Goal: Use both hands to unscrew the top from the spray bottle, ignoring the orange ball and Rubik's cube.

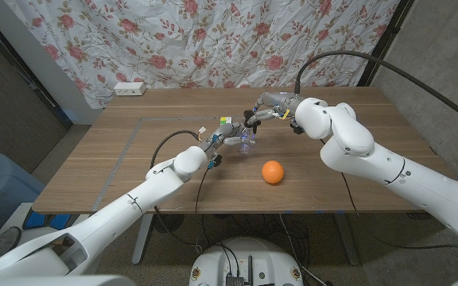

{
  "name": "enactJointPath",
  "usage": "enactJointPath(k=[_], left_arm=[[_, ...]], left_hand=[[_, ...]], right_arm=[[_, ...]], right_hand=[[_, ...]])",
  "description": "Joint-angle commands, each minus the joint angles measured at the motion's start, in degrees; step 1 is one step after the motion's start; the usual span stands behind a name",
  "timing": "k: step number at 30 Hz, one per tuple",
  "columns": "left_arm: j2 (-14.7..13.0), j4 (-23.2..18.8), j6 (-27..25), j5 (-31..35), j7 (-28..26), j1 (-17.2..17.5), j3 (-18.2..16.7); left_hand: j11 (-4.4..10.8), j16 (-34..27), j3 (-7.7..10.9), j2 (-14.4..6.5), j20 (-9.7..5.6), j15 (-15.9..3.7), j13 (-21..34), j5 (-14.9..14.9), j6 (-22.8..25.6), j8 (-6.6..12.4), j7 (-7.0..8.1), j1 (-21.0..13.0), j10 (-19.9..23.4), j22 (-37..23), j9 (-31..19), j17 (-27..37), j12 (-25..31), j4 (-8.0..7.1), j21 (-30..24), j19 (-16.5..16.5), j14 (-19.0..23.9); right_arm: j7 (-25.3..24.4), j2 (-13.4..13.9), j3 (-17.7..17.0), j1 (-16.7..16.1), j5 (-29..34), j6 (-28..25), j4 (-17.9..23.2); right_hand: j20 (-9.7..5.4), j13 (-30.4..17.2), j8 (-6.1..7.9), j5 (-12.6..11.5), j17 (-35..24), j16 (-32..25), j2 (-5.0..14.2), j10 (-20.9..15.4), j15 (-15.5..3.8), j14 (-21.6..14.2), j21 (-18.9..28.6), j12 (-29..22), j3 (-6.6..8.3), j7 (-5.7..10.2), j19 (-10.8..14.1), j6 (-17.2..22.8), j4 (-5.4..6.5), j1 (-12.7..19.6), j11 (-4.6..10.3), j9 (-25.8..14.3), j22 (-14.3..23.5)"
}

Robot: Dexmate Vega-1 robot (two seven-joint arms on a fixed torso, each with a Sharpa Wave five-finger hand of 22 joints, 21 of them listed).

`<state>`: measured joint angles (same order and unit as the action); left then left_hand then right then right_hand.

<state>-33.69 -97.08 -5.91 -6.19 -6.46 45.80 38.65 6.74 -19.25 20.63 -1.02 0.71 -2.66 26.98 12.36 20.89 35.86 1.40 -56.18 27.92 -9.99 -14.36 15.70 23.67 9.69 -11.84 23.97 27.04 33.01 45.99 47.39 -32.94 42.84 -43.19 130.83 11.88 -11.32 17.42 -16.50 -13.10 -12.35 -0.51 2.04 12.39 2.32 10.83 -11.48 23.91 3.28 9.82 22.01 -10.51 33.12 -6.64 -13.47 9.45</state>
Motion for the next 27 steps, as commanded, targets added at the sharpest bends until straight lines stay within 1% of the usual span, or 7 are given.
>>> enactJointPath(k=[1, 3, 5, 13, 16, 17, 27], left_arm=[[0.0, 0.5, 0.7, -0.2, 0.0, 0.3, -0.1], [0.0, 0.6, 0.7, -0.2, 0.1, 0.2, -0.1], [0.1, 0.7, 0.8, -0.2, 0.0, 0.2, -0.1], [0.2, 1.3, 1.2, -0.2, 0.4, -0.1, 0.0], [0.3, 1.4, 1.2, -0.3, 0.4, -0.2, 0.0], [0.3, 1.5, 1.4, -0.3, 0.5, -0.2, 0.0], [0.4, 1.6, 1.6, -0.2, 0.4, -0.1, 0.0]], left_hand=[[0.0, 0.1, 0.06, -2.2, -0.16, -4.44, 0.1, 0.2, 0.5, 0.56, -0.21, 1.3, 0.4, -0.2, -0.1, 0.0, 0.1, -0.31, 0.0, 0.2, 0.4], [-0.01, 0.2, 0.07, -2.3, -0.11, -4.44, 0.1, 0.2, 0.5, 0.58, -0.29, 1.3, 0.4, -0.2, 0.0, 0.0, 0.1, -0.34, 0.0, 0.2, 0.4], [-0.06, 0.2, 0.09, -2.4, -0.14, -4.41, 0.1, 0.2, 0.4, 0.57, -0.26, 1.3, 0.4, -0.2, 0.0, 0.0, 0.0, -0.35, 0.0, 0.2, 0.3], [-0.23, 0.3, 0.13, -2.5, -0.1, -4.39, 0.2, 0.2, 0.4, 0.67, -0.29, 1.3, 0.4, -0.2, 0.0, 0.0, 0.0, -0.32, 0.0, 0.2, 0.4], [-0.16, 0.3, 0.13, -2.5, -0.11, -4.41, 0.2, 0.2, 0.3, 0.68, -0.28, 1.4, 0.4, -0.2, 0.1, -0.1, -0.1, -0.29, 0.1, 0.2, 0.4], [-0.22, 0.3, 0.12, -2.6, -0.09, -4.4, 0.2, 0.2, 0.3, 0.69, -0.25, 1.4, 0.4, -0.2, 0.1, 0.0, -0.1, -0.32, 0.1, 0.2, 0.4], [-0.22, 0.4, 0.18, -2.8, -0.07, -4.32, 0.3, 0.2, 0.4, 0.85, -0.27, 1.4, 0.6, -0.2, 0.1, 0.0, -0.1, -0.32, 0.1, 0.2, 0.4]], right_arm=[[1.5, -1.0, 0.1, 0.2, 1.3, -0.2, -0.5], [1.6, -1.1, -0.2, 0.1, 1.0, -0.3, -0.6], [0.7, -1.2, -0.7, -0.4, 0.6, -0.2, -0.6], [0.3, -1.4, -1.0, -0.6, 0.2, -0.2, -0.6], [0.1, -1.5, -1.2, -0.7, -0.3, -0.2, -0.6], [0.0, -1.6, -1.4, -0.7, -0.7, -0.2, -0.7], [-0.5, -1.4, -2.1, -0.5, -4.2, 0.2, -1.2]], right_hand=[[0.01, -0.1, 0.78, -0.4, -0.1, -0.3, -0.04, -0.5, 0.05, -0.3, 0.3, -0.5, 0.73, 0.31, 0.6, 1.2, 0.07, 1.0, -0.02, -0.3, 0.2], [-0.02, -0.1, 1.09, -0.5, -0.1, -0.3, 0.05, -0.7, 0.03, -0.3, 0.3, -0.5, 0.95, 0.36, 0.7, 1.9, 0.06, 1.6, 0.02, -0.4, 0.2], [-0.01, -0.1, 1.5, -0.7, -0.1, -0.3, 0.12, -0.9, 0.04, -0.4, 0.3, -0.5, 1.21, 1.15, 0.9, 2.6, 0.06, 2.2, 0.04, -0.5, 0.2], [-0.04, -0.1, 2.56, -1.1, -0.1, -0.5, 0.49, -1.4, -0.02, -1.1, 0.3, -0.6, 1.97, 1.76, 1.4, 4.7, 0.07, 4.2, 0.4, -0.7, 0.2], [-0.08, -0.1, 2.82, -1.4, 0.0, -0.6, 0.87, -1.5, -0.15, -1.2, 0.3, -0.5, 2.49, 2.36, 1.7, 5.0, -0.02, 5.4, 0.67, -0.8, 0.2], [-0.09, -0.1, 3.01, -1.5, 0.0, -0.6, 1.04, -1.6, -0.18, -1.2, 0.3, -0.5, 2.76, 2.81, 1.8, 5.3, -0.08, 6.0, 0.71, -0.9, 0.2], [-0.26, -0.1, 3.39, -2.2, 0.0, -0.6, 1.89, -1.8, -0.62, -1.5, 0.3, -0.4, 4.11, 3.9, 2.7, 5.8, -0.26, 9.3, 1.53, -0.9, 0.2]])
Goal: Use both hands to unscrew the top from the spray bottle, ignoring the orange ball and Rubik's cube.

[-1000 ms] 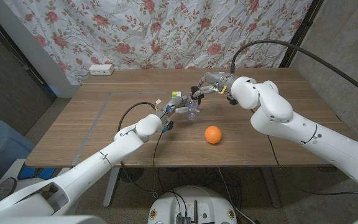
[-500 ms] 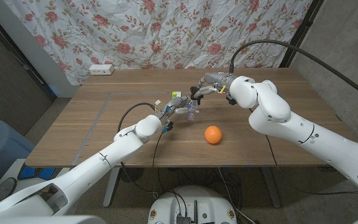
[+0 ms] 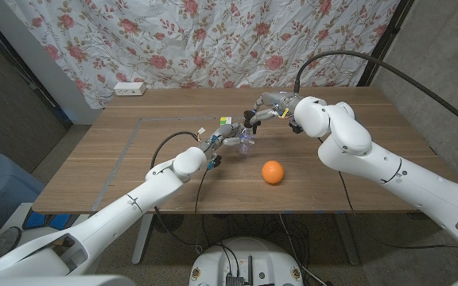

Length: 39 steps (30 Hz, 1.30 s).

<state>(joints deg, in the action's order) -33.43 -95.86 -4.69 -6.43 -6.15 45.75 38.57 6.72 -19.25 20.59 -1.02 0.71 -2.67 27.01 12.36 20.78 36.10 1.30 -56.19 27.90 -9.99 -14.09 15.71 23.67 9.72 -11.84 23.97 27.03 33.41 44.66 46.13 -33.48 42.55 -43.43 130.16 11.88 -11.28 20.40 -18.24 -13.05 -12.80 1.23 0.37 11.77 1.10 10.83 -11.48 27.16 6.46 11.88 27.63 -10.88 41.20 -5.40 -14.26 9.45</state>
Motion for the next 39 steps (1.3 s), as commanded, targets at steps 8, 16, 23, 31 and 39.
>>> enactJointPath(k=[8, 16, 23, 31, 39], left_arm=[[0.2, 0.7, 0.9, 0.2, 0.4, -0.3, 0.2], [0.2, 1.1, 1.2, 0.4, 1.1, -0.8, 0.5], [0.4, 1.4, 1.4, 0.4, 1.4, -1.0, 0.7], [0.5, 1.2, 1.1, 0.1, 1.3, -0.6, 0.6], [0.5, 1.3, 1.3, 0.0, 1.3, -0.5, 0.7]], left_hand=[[-0.07, 0.5, 0.24, -2.8, -0.11, -4.34, 0.3, 0.3, 0.5, 0.67, -0.16, 1.5, 0.6, -0.2, -0.1, 0.0, -0.1, -0.33, 0.1, 0.2, 0.5], [-0.3, 0.5, 0.3, -2.9, -0.07, -4.37, 0.4, 0.3, 0.4, 0.72, -0.17, 1.5, 0.6, -0.2, 0.0, 0.0, -0.2, -0.33, 0.1, 0.1, 0.5], [-0.24, 0.7, 0.37, -3.0, -0.04, -4.33, 0.4, 0.3, 0.4, 0.82, -0.21, 1.6, 0.6, -0.2, 0.0, 0.0, -0.3, -0.33, 0.2, 0.1, 0.5], [-0.28, 0.8, 0.45, -3.2, -0.04, -4.28, 0.5, 0.3, 0.3, 0.9, -0.31, 1.8, 0.7, -0.2, 0.1, 0.0, -0.3, -0.4, 0.2, 0.1, 0.6], [-0.23, 0.8, 0.53, -3.3, -0.04, -4.3, 0.5, 0.3, 0.3, 0.98, -0.33, 1.9, 0.7, -0.2, 0.1, 0.0, -0.4, -0.4, 0.2, 0.1, 0.6]], right_arm=[[-2.6, 0.5, -1.6, -0.1, -7.1, 0.9, -0.3], [-5.5, 1.3, -2.9, -0.7, -11.2, 2.5, -0.3], [-7.5, 1.8, -3.0, -0.6, -13.2, 3.5, -0.6], [-8.3, 2.5, -2.8, -0.2, -15.3, 3.1, -0.6], [-9.9, 2.8, -2.8, -0.1, -17.1, 3.4, -1.2]], right_hand=[[-0.3, -0.1, 0.54, -0.6, 0.0, -0.2, 0.36, -0.3, -0.27, -0.4, 0.4, -0.4, 1.34, 2.1, 1.3, 0.2, 0.17, 3.0, 0.62, -0.1, 0.2], [-0.84, -0.1, 0.86, -0.5, -0.1, -0.4, 0.92, -0.8, -1.02, -0.7, 0.4, -0.4, 1.64, 2.95, 1.8, 0.7, 0.41, 4.4, 1.08, -0.1, 0.1], [-1.15, -0.1, 1.76, -0.3, -0.2, -0.7, 1.2, -1.8, -1.89, -1.4, 0.4, -0.6, 1.76, 3.98, 2.2, 2.6, 0.42, 5.7, 1.67, -0.1, 0.1], [-1.55, -0.1, 2.44, -0.1, -0.3, -0.9, 1.53, -2.5, -2.48, -1.8, 0.3, -0.7, 2.07, 4.73, 2.8, 4.0, 0.26, 7.6, 2.42, -0.1, 0.1], [-1.9, -0.1, 3.16, 0.1, -0.4, -1.1, 1.83, -3.4, -2.83, -2.2, 0.2, -0.8, 2.35, 5.8, 3.1, 5.5, 0.2, 9.6, 3.38, 0.0, 0.1]])
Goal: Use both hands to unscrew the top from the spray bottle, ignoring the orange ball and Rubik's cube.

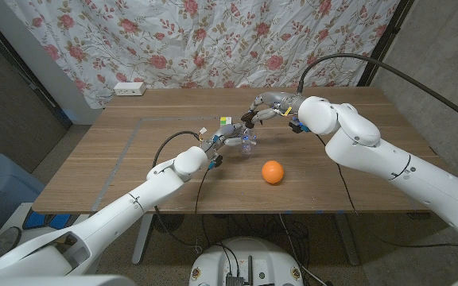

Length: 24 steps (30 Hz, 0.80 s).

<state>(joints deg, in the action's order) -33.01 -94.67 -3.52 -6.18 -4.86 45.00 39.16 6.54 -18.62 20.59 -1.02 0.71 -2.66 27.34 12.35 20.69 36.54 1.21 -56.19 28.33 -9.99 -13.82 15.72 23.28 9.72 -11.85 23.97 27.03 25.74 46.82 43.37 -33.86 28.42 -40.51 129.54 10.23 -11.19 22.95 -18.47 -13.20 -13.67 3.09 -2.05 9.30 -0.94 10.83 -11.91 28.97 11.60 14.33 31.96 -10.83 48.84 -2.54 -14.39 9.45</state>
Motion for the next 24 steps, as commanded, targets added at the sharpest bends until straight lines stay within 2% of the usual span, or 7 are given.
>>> enactJointPath(k=[1, 6, 19, 24], left_arm=[[0.2, 0.2, 0.2, -0.2, 0.1, 0.2, 0.1], [0.3, 0.4, 0.2, -0.3, 0.3, 0.0, 0.2], [0.8, 1.6, 0.5, -0.4, 1.0, -0.9, 0.5], [0.7, 1.8, 0.3, -0.4, 1.3, -1.1, 0.6]], left_hand=[[0.0, 0.2, 0.51, -3.3, -0.08, -4.32, 0.2, 0.3, 0.5, 0.58, -0.19, 2.0, 0.3, -0.2, -0.1, 0.0, 0.0, -0.4, 0.2, 0.1, 0.7], [-0.04, 0.3, 0.55, -3.4, -0.08, -4.32, 0.2, 0.3, 0.4, 0.61, -0.23, 2.0, 0.3, -0.2, -0.1, 0.0, 0.0, -0.38, 0.2, 0.1, 0.7], [0.05, 0.4, 0.68, -3.6, -0.06, -4.22, 0.3, 0.3, 0.3, 0.76, -0.3, 2.1, 0.4, -0.2, 0.0, 0.1, -0.1, -0.37, 0.2, 0.1, 0.7], [-0.04, 0.5, 0.69, -3.6, -0.07, -4.19, 0.3, 0.3, 0.2, 0.77, -0.26, 2.2, 0.4, -0.2, 0.0, 0.1, -0.2, -0.32, 0.2, 0.1, 0.7]], right_arm=[[-2.6, 0.6, -0.1, 0.2, -3.1, 0.5, -0.6], [-4.7, 0.7, -0.5, -0.4, -4.2, 1.3, -1.0], [-10.0, 0.3, -1.1, -1.7, -5.6, 3.8, -2.7], [-11.9, 0.1, -2.0, -2.5, -7.1, 5.3, -3.3]], right_hand=[[-0.32, -0.2, 0.81, 0.3, -0.3, -0.4, 0.0, -1.1, -0.55, -0.4, 0.2, -0.4, 0.55, 0.7, 0.7, 1.6, 0.16, 2.3, 0.57, 0.1, 0.1], [-0.5, -0.1, 1.85, 0.5, -0.4, -0.7, 0.02, -2.5, -1.0, -1.1, 0.4, -0.7, 0.53, 0.87, 1.5, 3.8, 0.18, 3.8, 1.19, 0.0, 0.1], [-1.33, -0.1, 4.98, 1.7, -0.7, -1.9, -0.59, -6.3, -3.77, -3.7, 0.2, -1.1, 0.35, 1.07, 2.8, 9.7, -0.05, 9.7, 3.55, -0.6, 0.1], [-1.82, -0.1, 5.6, 1.9, -0.8, -2.3, -0.58, -7.1, -4.71, -4.3, 0.2, -1.1, 0.43, 1.12, 3.2, 10.7, -0.07, 11.5, 4.12, -0.8, 0.1]])
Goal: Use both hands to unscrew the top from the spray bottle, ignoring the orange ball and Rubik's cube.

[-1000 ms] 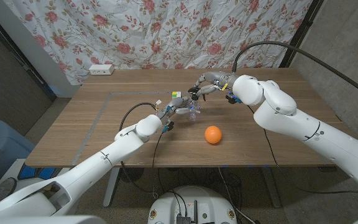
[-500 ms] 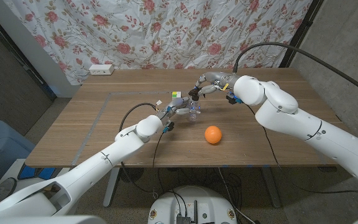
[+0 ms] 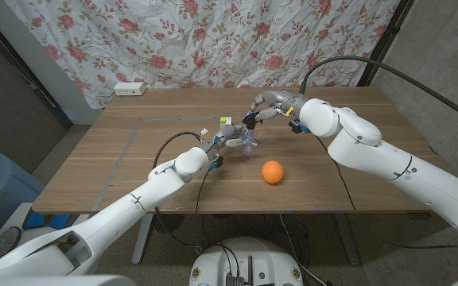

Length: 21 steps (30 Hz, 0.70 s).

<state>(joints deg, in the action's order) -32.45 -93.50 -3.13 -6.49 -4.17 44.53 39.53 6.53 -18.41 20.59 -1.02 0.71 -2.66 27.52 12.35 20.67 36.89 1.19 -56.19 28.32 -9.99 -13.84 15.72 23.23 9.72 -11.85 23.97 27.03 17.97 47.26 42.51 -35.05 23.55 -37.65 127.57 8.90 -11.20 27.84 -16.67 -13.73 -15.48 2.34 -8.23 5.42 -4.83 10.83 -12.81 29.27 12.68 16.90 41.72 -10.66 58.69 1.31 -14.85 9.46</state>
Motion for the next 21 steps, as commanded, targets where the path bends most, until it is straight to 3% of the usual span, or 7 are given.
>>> enactJointPath(k=[1, 21], left_arm=[[0.1, 0.6, -0.1, -0.2, 0.6, -0.7, 0.2], [0.2, 0.9, 0.2, -0.2, 0.4, -0.7, 0.1]], left_hand=[[-0.07, 0.2, 0.69, -3.6, -0.07, -4.21, 0.2, 0.3, 0.2, 0.43, -0.25, 2.2, 0.4, -0.2, 0.0, 0.1, -0.1, -0.31, 0.2, 0.1, 0.8], [-0.08, 0.4, 0.74, -3.7, -0.07, -4.22, 0.3, 0.2, 0.3, 0.7, -0.25, 2.3, 0.4, -0.2, 0.2, 0.2, -0.3, -0.24, 0.2, 0.1, 0.8]], right_arm=[[-4.4, -0.4, -1.1, -1.3, -2.1, 2.6, -1.5], [-7.7, -0.8, -1.3, -2.2, -2.3, 4.1, -2.3]], right_hand=[[-0.56, -0.1, 0.89, 0.2, -0.3, -0.5, 0.24, -1.0, -0.99, -0.5, 0.2, -0.2, 0.19, 0.02, 0.7, 1.3, -0.24, 2.1, 0.33, -0.4, 0.1], [-1.57, -0.1, 5.2, 0.5, -1.0, -1.1, 0.29, -3.2, -2.48, -0.5, 0.0, 0.1, -0.23, -0.03, 1.0, 9.2, -0.04, 8.0, 2.64, -1.9, 0.1]])
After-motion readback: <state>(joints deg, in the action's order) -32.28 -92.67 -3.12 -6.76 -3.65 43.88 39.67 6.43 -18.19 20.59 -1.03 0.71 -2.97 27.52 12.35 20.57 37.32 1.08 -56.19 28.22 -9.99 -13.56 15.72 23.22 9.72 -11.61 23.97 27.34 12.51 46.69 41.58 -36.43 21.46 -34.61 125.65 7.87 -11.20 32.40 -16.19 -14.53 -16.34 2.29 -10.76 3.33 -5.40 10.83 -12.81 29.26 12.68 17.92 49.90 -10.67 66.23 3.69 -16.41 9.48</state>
